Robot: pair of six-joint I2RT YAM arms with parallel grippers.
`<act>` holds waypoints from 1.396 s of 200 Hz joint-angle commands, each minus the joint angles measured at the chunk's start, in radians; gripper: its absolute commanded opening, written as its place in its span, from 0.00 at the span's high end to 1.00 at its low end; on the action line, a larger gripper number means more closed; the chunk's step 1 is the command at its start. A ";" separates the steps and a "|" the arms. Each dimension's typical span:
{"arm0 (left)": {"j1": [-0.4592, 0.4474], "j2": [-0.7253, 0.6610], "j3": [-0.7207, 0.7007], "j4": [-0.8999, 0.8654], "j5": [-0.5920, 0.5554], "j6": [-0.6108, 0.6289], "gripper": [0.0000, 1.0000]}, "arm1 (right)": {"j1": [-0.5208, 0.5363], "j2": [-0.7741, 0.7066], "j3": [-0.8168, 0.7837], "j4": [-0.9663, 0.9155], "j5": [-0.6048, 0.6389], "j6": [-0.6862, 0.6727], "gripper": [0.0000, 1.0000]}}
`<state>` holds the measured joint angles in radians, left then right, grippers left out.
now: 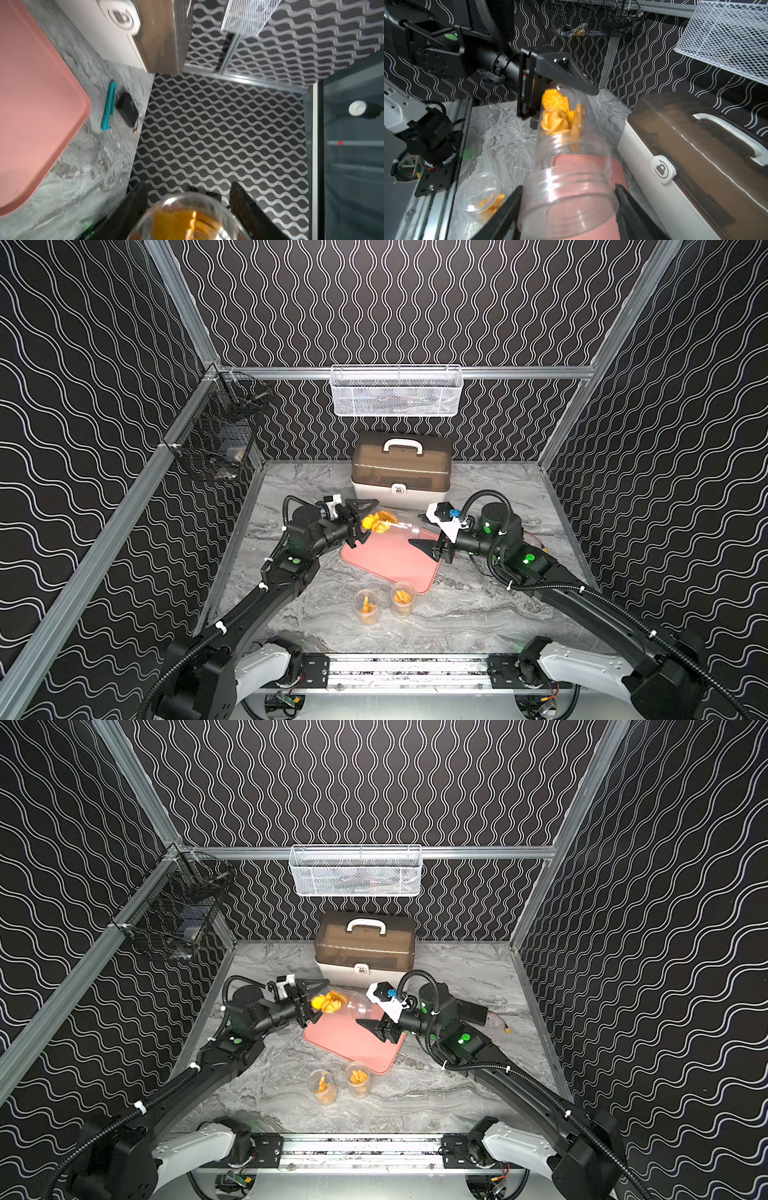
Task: Pour the cookies out of the jar
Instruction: Unscrew the lid from the jar, then place the lid at the center of the board.
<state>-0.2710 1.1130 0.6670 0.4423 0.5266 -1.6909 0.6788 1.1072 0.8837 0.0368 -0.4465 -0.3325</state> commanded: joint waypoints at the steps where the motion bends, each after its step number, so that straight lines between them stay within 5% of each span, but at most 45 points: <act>1: 0.013 -0.001 -0.003 0.032 -0.025 -0.031 0.49 | 0.002 -0.022 -0.005 -0.038 0.020 -0.043 0.38; 41: 0.024 0.011 -0.001 0.035 -0.013 -0.023 0.49 | -0.006 -0.069 -0.036 -0.044 0.066 0.029 0.38; 74: 0.031 0.014 -0.013 0.047 -0.009 -0.030 0.48 | -0.032 -0.096 -0.037 -0.146 0.239 0.265 0.37; 146: 0.112 0.013 -0.056 0.048 0.066 0.000 0.48 | -0.078 -0.039 0.083 -0.647 0.518 0.686 0.37; 196: 0.178 0.032 -0.054 -0.018 0.110 0.106 0.48 | -0.186 0.109 0.138 -0.871 0.473 0.844 0.35; 279: 0.229 0.114 -0.087 0.046 0.159 0.126 0.48 | -0.313 0.329 0.043 -0.841 0.325 0.881 0.35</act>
<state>-0.0460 1.2152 0.5816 0.4187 0.6571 -1.5723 0.3759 1.4017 0.9367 -0.8001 -0.0914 0.5346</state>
